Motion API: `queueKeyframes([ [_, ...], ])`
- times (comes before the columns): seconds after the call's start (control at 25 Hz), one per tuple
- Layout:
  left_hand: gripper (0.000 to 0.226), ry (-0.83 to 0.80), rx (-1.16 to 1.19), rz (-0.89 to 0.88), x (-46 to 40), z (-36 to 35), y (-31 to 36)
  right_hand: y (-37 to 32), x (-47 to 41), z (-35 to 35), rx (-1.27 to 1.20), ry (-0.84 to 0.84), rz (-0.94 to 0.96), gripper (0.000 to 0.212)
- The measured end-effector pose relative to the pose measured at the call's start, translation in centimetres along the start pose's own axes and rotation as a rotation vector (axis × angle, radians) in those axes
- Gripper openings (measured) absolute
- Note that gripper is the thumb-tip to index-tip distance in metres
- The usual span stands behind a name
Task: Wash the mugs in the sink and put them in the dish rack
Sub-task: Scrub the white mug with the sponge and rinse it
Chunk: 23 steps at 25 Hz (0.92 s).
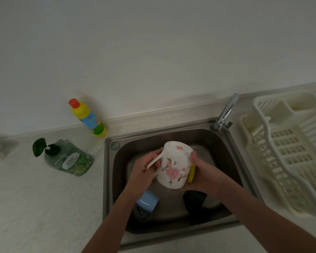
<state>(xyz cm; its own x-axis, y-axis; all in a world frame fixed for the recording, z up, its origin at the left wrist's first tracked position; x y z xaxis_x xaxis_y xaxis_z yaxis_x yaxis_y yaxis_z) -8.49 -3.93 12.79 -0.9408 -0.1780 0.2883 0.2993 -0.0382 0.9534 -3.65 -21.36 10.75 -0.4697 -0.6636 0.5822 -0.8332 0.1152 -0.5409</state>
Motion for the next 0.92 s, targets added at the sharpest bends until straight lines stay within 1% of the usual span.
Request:
queueKeyframes([
  [0.04, 0.013, -0.007, -0.032, -0.083, -0.1, -0.1, 0.8, 0.0, 0.2, -0.3, -0.093, -0.045, -0.052, 0.087],
  [0.12, 0.012, -0.025, -0.172, -0.242, -0.2, -0.7, 2.2, 0.4, 0.5, -0.1, -0.191, -0.084, -0.112, 0.086],
  [0.2, 0.008, -0.028, -0.336, -0.277, -0.4, -1.4, 2.3, 0.8, 0.6, 0.5, -0.188, -0.085, -0.103, 0.075],
  [0.24, 0.007, -0.017, -0.389, -0.260, -0.4, -1.5, 2.1, 0.8, 0.8, 1.0, -0.173, -0.109, -0.071, 0.074],
  [0.32, 0.016, 0.042, -0.459, -0.197, -0.1, -1.6, 2.0, -0.1, 1.2, 1.6, -0.074, -0.200, 0.013, 0.083],
  [0.4, 0.023, 0.090, -0.423, -0.054, 0.6, -1.8, 2.1, -1.3, 1.8, 1.7, 0.109, -0.297, 0.092, 0.088],
  [0.48, 0.032, 0.110, -0.329, 0.126, 1.3, -2.2, 1.6, -2.1, 2.3, 1.4, 0.352, -0.312, 0.113, 0.092],
  [0.52, 0.033, 0.122, -0.332, 0.173, 1.4, -2.3, 1.4, -2.3, 2.4, 1.3, 0.486, -0.297, 0.126, 0.094],
  [0.56, 0.029, 0.125, -0.350, 0.191, 1.5, -2.4, 1.4, -2.5, 2.5, 1.2, 0.592, -0.291, 0.149, 0.097],
  [0.64, 0.025, 0.084, -0.335, 0.191, 1.8, -2.7, 1.6, -2.8, 2.8, 1.2, 0.697, -0.313, 0.213, 0.097],
  [0.68, 0.028, 0.045, -0.302, 0.184, 2.1, -2.9, 1.5, -3.0, 2.9, 1.3, 0.742, -0.323, 0.257, 0.096],
  [0.72, 0.036, 0.000, -0.236, 0.175, 2.4, -3.1, 1.2, -3.4, 3.1, 1.5, 0.806, -0.320, 0.306, 0.095],
  [0.76, 0.048, -0.048, -0.111, 0.176, 2.9, -3.3, 0.9, -3.9, 3.3, 1.7, 0.882, -0.298, 0.350, 0.095],
  [0.8, 0.058, -0.080, 0.090, 0.215, 3.4, -3.6, 0.7, -4.4, 3.6, 1.7, 0.976, -0.273, 0.399, 0.097],
  [0.84, 0.062, -0.105, 0.302, 0.281, 3.8, -4.1, 0.3, -4.9, 3.8, 1.5, 1.099, -0.259, 0.460, 0.100],
  [0.88, 0.058, -0.130, 0.464, 0.340, 4.0, -4.7, 0.2, -5.3, 4.2, 1.1, 1.243, -0.263, 0.521, 0.104],
  [0.92, 0.049, -0.129, 0.544, 0.399, 4.1, -5.2, 0.1, -5.6, 4.4, 0.5, 1.378, -0.283, 0.567, 0.107],
])
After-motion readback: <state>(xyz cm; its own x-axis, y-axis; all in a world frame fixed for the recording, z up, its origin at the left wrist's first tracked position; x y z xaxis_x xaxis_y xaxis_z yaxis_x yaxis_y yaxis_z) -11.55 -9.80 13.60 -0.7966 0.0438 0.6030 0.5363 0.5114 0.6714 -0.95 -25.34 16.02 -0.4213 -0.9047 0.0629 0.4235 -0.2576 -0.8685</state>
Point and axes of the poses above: each hand's wrist, its own x-axis away from the middle knuckle, its own z-axis out of the back of the hand, y = z × x, the point moved 5 cm from there along -x, towards the middle knuckle, and after that the axes turned 6 degrees about z, right-handed, at the moved point
